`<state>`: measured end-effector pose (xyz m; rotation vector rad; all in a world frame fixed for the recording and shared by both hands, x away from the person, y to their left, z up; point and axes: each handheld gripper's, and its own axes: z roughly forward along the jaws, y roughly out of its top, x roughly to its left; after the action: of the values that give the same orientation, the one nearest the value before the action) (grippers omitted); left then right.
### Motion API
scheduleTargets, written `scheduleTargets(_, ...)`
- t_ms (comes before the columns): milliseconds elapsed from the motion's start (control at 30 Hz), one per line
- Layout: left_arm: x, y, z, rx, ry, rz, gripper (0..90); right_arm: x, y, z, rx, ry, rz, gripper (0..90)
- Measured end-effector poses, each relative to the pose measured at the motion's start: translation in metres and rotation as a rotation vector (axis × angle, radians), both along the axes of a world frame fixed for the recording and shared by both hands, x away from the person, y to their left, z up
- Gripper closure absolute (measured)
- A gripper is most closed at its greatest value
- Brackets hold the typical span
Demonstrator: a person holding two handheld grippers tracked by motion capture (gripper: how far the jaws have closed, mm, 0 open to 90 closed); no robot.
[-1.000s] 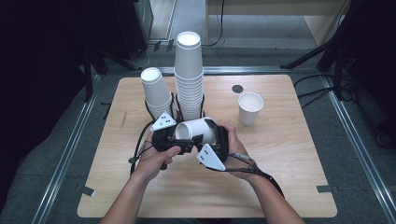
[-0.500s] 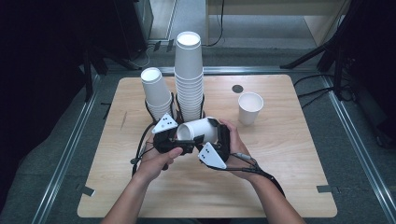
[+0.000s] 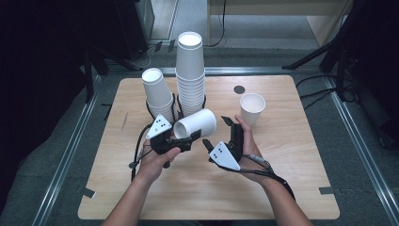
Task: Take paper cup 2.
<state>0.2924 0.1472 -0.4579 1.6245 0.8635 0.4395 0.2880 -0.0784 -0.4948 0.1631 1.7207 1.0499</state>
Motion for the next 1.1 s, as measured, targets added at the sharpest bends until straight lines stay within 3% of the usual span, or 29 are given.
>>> scheduleTargets(233,-0.001,0.0,-0.003,-0.035,-0.047,0.029,24.6,-0.004,-0.012,0.005,0.048,0.01,-0.026,0.0)
scheduleTargets(333,-0.003,0.0,-0.004,-0.058,-0.09,0.023,24.5,-0.007,-0.019,0.008,0.12,0.052,-0.049,0.0)
scheduleTargets(400,-0.003,-0.001,-0.004,-0.057,-0.109,0.024,24.5,-0.007,-0.021,0.008,0.139,0.063,-0.054,0.0)
scheduleTargets(467,-0.004,-0.002,-0.006,-0.063,-0.123,0.022,24.4,-0.009,-0.025,0.01,0.2,0.096,-0.073,0.0)
scheduleTargets(500,-0.004,-0.002,-0.006,-0.063,-0.123,0.022,24.4,-0.009,-0.025,0.01,0.2,0.096,-0.073,0.0)
scheduleTargets(533,-0.004,-0.003,-0.007,-0.061,-0.136,0.026,24.3,-0.011,-0.026,0.012,0.244,0.12,-0.087,0.2)
scheduleTargets(633,-0.005,-0.004,-0.009,-0.069,-0.136,0.029,24.4,-0.013,-0.027,0.013,0.287,0.143,-0.097,0.6)
scheduleTargets(667,-0.005,-0.004,-0.01,-0.076,-0.146,0.027,24.4,-0.016,-0.027,0.013,0.329,0.162,-0.148,0.9)
scheduleTargets(733,-0.005,-0.004,-0.011,-0.075,-0.158,0.028,24.4,-0.017,-0.027,0.014,0.346,0.162,-0.166,0.9)
scheduleTargets(767,-0.005,-0.004,-0.011,-0.076,-0.172,0.028,24.4,-0.019,-0.026,0.015,0.379,0.177,-0.178,0.9)
scheduleTargets(800,-0.006,-0.006,-0.012,-0.081,-0.19,0.031,24.3,-0.021,-0.027,0.017,0.445,0.212,-0.204,0.9)
scheduleTargets(833,-0.006,-0.006,-0.012,-0.081,-0.19,0.031,24.3,-0.021,-0.027,0.017,0.445,0.212,-0.204,0.9)
scheduleTargets(900,-0.006,-0.007,-0.014,-0.076,-0.206,0.041,24.2,-0.024,-0.027,0.019,0.505,0.242,-0.218,0.9)
scheduleTargets(933,-0.006,-0.008,-0.015,-0.076,-0.207,0.046,24.0,-0.026,-0.027,0.022,0.579,0.286,-0.225,0.8)
scheduleTargets(967,-0.006,-0.008,-0.015,-0.076,-0.207,0.046,24.0,-0.026,-0.027,0.022,0.579,0.286,-0.225,0.8)
scheduleTargets(1100,-0.006,-0.009,-0.017,-0.075,-0.208,0.057,23.9,-0.027,-0.027,0.024,0.665,0.326,-0.261,0.8)
